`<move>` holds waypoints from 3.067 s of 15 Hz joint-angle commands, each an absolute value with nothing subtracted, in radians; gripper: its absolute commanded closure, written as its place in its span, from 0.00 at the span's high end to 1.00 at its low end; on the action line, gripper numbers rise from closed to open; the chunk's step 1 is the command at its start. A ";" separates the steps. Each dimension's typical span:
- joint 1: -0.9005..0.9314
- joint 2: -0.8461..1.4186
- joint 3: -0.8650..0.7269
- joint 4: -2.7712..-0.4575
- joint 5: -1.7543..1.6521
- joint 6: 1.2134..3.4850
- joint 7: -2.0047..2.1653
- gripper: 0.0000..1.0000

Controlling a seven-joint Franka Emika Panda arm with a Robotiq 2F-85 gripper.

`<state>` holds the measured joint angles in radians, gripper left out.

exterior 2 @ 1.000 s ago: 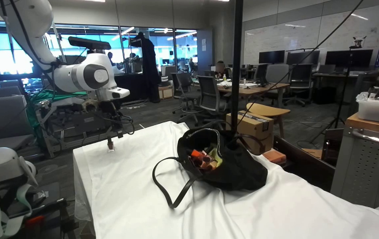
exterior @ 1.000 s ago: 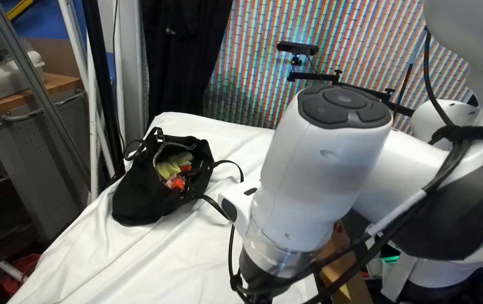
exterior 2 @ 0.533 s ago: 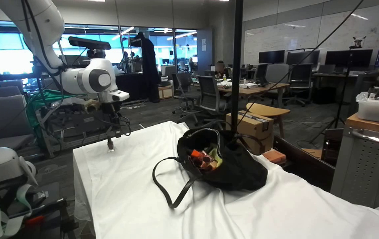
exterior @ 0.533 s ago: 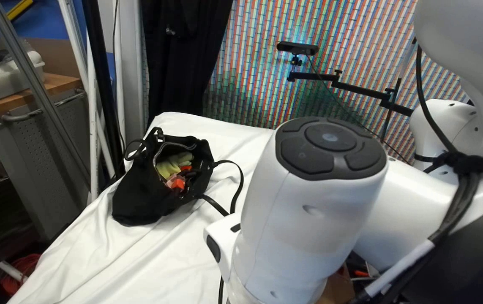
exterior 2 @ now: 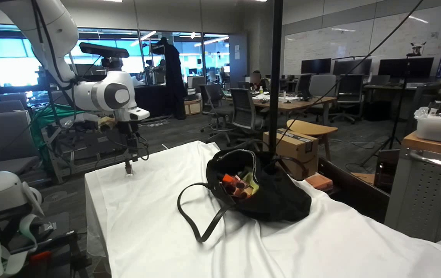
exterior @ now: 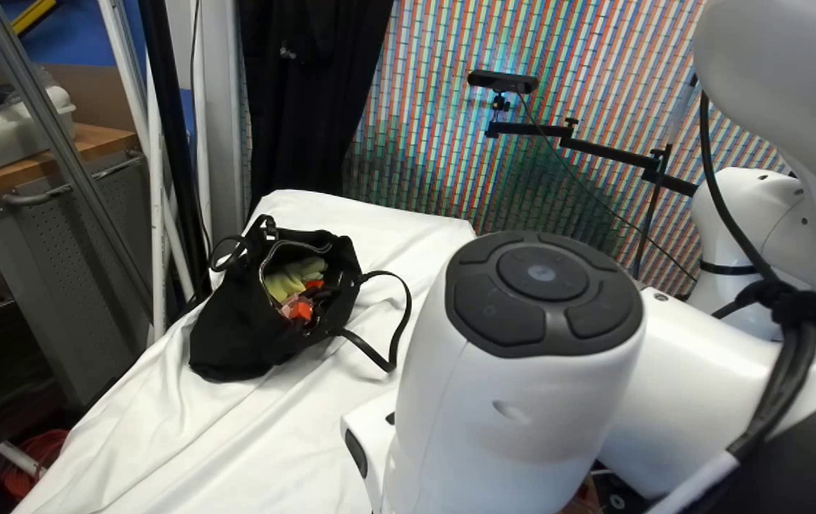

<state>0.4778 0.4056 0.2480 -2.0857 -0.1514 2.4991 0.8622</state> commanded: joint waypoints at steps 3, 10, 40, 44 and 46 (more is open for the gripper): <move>0.510 0.424 0.241 -2.079 -0.109 2.503 0.873 1.00; 0.533 0.458 0.239 -2.083 -0.105 2.542 0.884 1.00; 0.523 0.544 0.234 -2.051 -0.023 2.577 0.801 0.71; 0.523 0.544 0.231 -2.049 -0.024 2.576 0.800 0.43; 0.523 0.544 0.229 -2.048 -0.024 2.576 0.800 0.30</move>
